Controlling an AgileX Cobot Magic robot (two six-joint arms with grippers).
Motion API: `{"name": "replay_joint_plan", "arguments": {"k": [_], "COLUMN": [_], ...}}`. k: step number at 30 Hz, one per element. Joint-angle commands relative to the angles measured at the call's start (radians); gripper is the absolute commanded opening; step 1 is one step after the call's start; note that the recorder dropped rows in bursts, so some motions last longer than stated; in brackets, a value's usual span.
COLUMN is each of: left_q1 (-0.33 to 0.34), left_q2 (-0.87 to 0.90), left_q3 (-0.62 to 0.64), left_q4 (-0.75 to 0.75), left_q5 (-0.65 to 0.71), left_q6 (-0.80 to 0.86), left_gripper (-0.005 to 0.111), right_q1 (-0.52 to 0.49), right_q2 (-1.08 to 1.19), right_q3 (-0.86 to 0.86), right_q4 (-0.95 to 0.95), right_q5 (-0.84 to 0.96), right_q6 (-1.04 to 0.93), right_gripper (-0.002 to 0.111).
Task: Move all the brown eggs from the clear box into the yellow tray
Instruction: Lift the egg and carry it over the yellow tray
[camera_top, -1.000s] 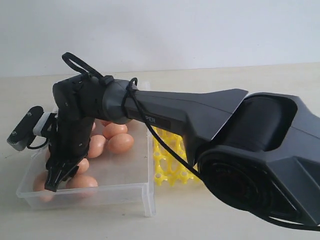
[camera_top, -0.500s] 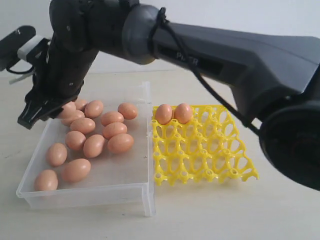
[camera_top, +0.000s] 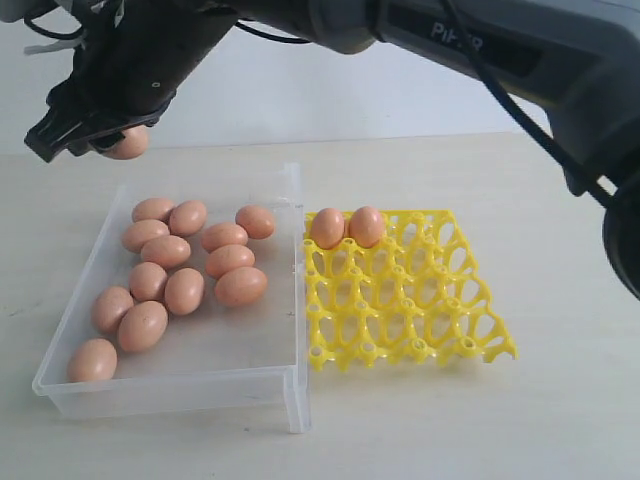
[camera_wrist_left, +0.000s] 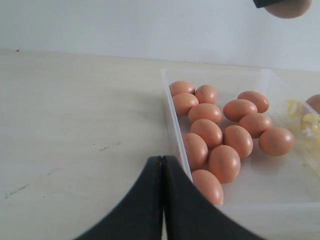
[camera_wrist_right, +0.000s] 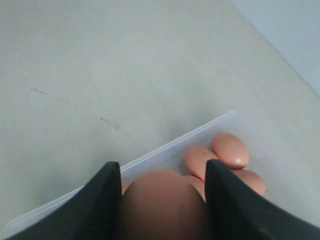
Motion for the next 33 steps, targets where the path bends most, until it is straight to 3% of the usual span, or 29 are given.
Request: {"name": "replay_joint_plan", "arguments": {"k": [1, 9, 13, 16, 19, 25, 33], "left_q1": [0.001, 0.001, 0.001, 0.001, 0.001, 0.001, 0.001], "left_q2": [-0.006, -0.006, -0.006, -0.006, -0.006, -0.006, -0.006], "left_q3": [-0.004, -0.004, -0.004, -0.004, -0.004, -0.004, -0.004], "left_q4": [0.001, 0.001, 0.001, 0.001, 0.001, 0.001, 0.001], "left_q5": [-0.004, -0.004, -0.004, -0.004, -0.004, -0.004, -0.004], "left_q6": [0.002, 0.002, 0.002, 0.002, 0.002, 0.002, 0.002], "left_gripper": [0.0, 0.0, 0.0, 0.0, 0.0, 0.0, 0.0], "right_q1": [-0.034, -0.046, -0.035, -0.062, -0.169, -0.419, -0.448], "right_q2": [-0.021, -0.116, -0.291, -0.394, -0.539, -0.542, -0.447], "right_q3": [0.035, 0.415, 0.769, 0.933, 1.103, 1.128, 1.128], "right_q4": [0.027, 0.238, 0.208, 0.171, 0.089, -0.059, -0.057], "right_q5": [-0.05, -0.451, -0.752, -0.802, -0.822, -0.777, -0.896], "right_q6": [0.004, -0.058, -0.051, -0.021, 0.2, 0.393, 0.387], "right_gripper": [0.0, 0.0, 0.0, 0.0, 0.0, 0.0, 0.0]}}
